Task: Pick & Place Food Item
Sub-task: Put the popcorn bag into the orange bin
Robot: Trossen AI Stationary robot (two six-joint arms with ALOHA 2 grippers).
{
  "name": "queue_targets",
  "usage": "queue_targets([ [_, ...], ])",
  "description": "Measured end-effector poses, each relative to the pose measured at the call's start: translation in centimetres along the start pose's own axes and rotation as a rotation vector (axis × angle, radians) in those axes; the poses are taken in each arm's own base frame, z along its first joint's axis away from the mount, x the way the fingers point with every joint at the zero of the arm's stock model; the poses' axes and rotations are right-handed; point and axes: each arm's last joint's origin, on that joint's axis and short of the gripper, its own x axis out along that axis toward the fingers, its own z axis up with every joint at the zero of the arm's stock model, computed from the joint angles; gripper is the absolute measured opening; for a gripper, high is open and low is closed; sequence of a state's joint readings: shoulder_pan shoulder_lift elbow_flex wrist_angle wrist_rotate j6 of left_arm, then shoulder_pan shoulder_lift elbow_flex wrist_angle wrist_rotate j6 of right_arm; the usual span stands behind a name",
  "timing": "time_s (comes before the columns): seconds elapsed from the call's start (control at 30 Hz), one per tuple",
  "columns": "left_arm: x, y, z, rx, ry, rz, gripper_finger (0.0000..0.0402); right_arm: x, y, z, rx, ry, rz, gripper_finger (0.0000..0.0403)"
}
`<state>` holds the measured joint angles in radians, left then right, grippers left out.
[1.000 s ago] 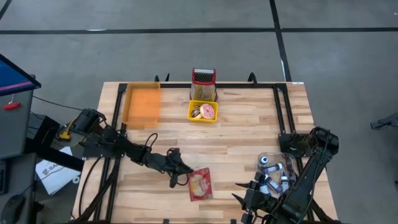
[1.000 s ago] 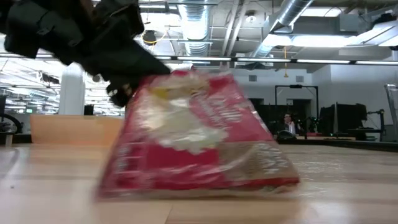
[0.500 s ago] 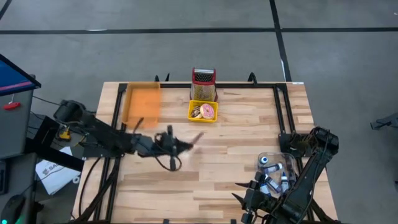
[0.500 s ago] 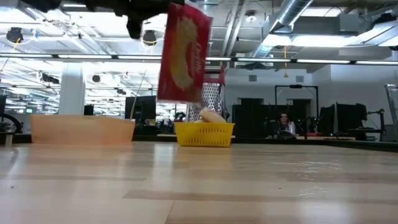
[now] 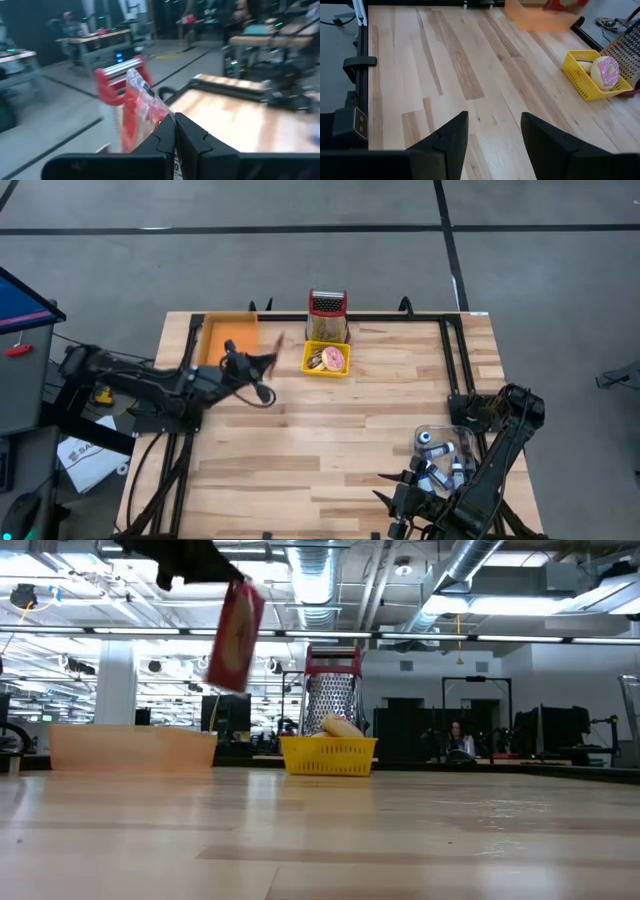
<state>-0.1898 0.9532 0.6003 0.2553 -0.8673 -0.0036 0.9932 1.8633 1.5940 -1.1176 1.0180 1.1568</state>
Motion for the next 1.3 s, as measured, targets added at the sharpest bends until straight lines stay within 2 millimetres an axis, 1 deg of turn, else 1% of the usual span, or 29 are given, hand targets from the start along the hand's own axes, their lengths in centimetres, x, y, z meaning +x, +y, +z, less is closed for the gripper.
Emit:
queue_targets([
  [0.13,1.1,1.6,-0.4,0.033,0.043,0.095,0.0000,0.0,0.0,0.0,-0.004,0.000,-0.001,0.0175],
  [0.27,2.4,3.4,-0.5,0.029,0.056,0.221,0.0000,0.0,0.0,0.0,-0.005,0.000,-0.001,0.0175],
  [0.53,4.6,8.0,-0.4,-0.008,0.051,0.473,0.0000,0.0,0.0,0.0,-0.008,0.001,-0.003,0.0175],
  [0.67,5.2,10.2,-0.5,0.003,0.064,0.538,0.0000,0.0,0.0,0.0,-0.012,0.001,-0.003,0.0175],
  [0.83,5.6,12.5,0.0,0.018,0.123,0.630,0.0000,0.1,-0.1,0.1,-0.015,0.001,-0.006,0.0175],
  [0.97,5.4,14.0,0.0,-0.006,0.190,0.748,0.0000,0.2,-0.1,0.1,-0.018,0.002,-0.007,0.0175],
  [1.17,5.0,15.3,-1.3,-0.155,0.243,0.846,0.0000,0.2,-0.1,0.1,-0.031,0.002,-0.008,0.0175],
  [1.3,4.7,15.6,-1.8,-0.262,0.234,0.900,0.0000,0.2,-0.1,0.1,-0.028,0.001,-0.006,0.0175],
])
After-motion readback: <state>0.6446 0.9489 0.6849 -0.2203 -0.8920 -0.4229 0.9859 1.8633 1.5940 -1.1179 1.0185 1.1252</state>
